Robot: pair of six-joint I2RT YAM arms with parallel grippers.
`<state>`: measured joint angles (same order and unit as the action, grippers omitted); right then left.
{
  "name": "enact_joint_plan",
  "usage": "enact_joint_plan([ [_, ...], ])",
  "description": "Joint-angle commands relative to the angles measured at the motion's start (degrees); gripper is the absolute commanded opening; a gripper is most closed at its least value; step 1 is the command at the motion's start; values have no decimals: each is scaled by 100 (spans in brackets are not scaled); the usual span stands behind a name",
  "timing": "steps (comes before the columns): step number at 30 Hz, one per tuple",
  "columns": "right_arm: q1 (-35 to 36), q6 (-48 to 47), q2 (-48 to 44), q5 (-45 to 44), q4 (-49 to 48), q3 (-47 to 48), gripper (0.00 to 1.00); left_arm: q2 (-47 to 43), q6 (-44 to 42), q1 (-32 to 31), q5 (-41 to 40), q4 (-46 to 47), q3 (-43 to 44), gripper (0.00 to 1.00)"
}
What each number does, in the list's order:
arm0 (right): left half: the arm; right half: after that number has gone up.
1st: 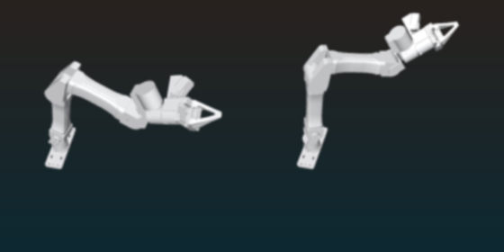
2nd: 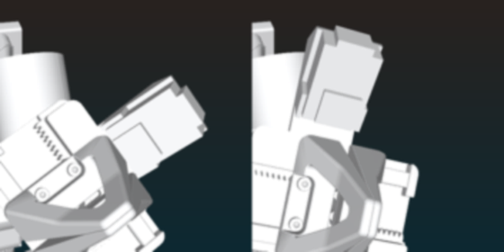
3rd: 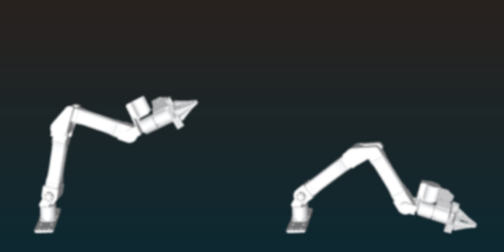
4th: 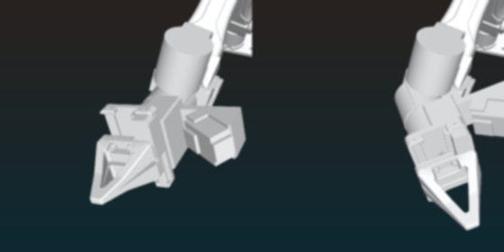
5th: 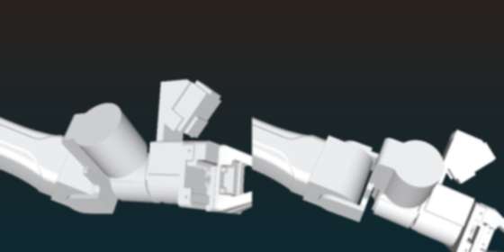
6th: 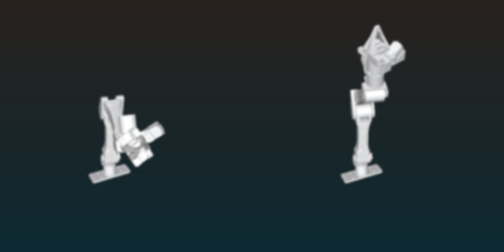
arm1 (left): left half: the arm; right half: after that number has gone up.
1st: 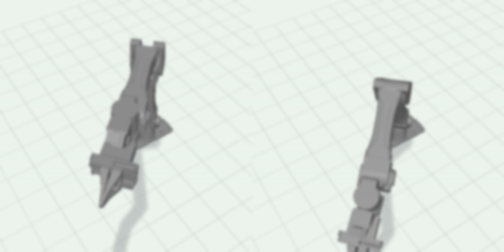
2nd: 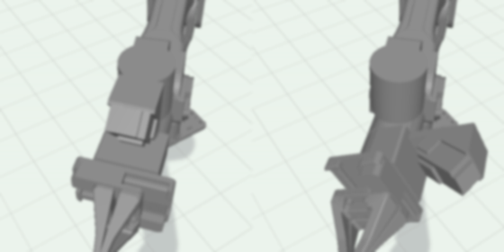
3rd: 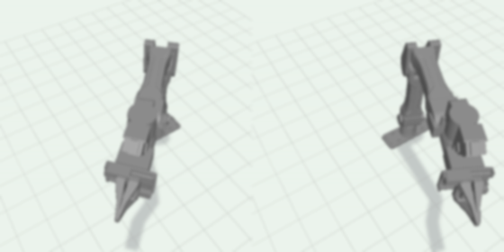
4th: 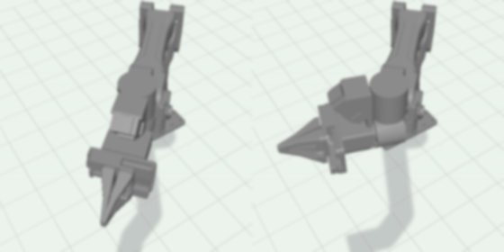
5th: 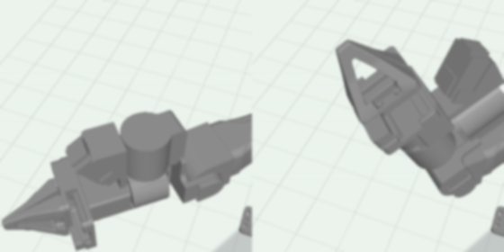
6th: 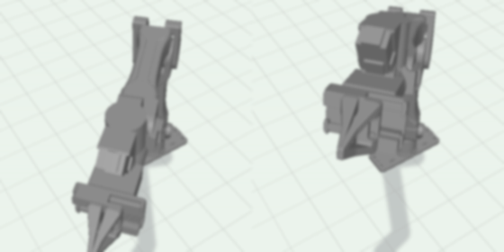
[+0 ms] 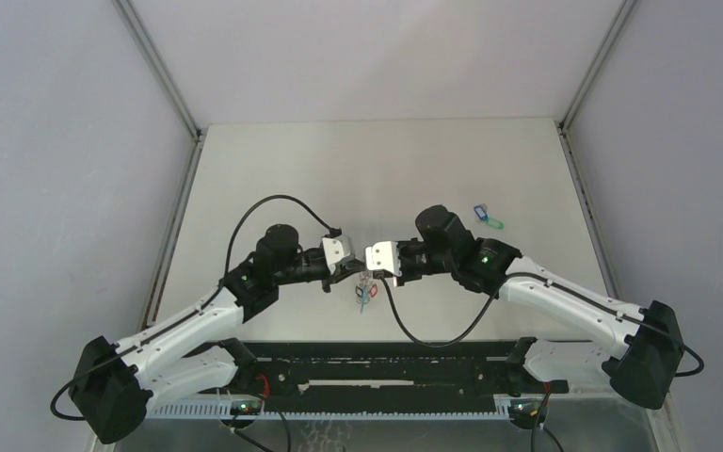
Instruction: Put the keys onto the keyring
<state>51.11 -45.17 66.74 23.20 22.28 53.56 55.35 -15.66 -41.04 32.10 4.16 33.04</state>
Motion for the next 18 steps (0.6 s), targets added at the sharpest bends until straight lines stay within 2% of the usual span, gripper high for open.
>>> enact_joint_plan([
  [1,4,21,-188,159,-7,120,0,-127,-71,48,24,142,177,0],
  [18,-5,140,-144,53,-188,120,0,-128,-108,52,137,133,177,0],
])
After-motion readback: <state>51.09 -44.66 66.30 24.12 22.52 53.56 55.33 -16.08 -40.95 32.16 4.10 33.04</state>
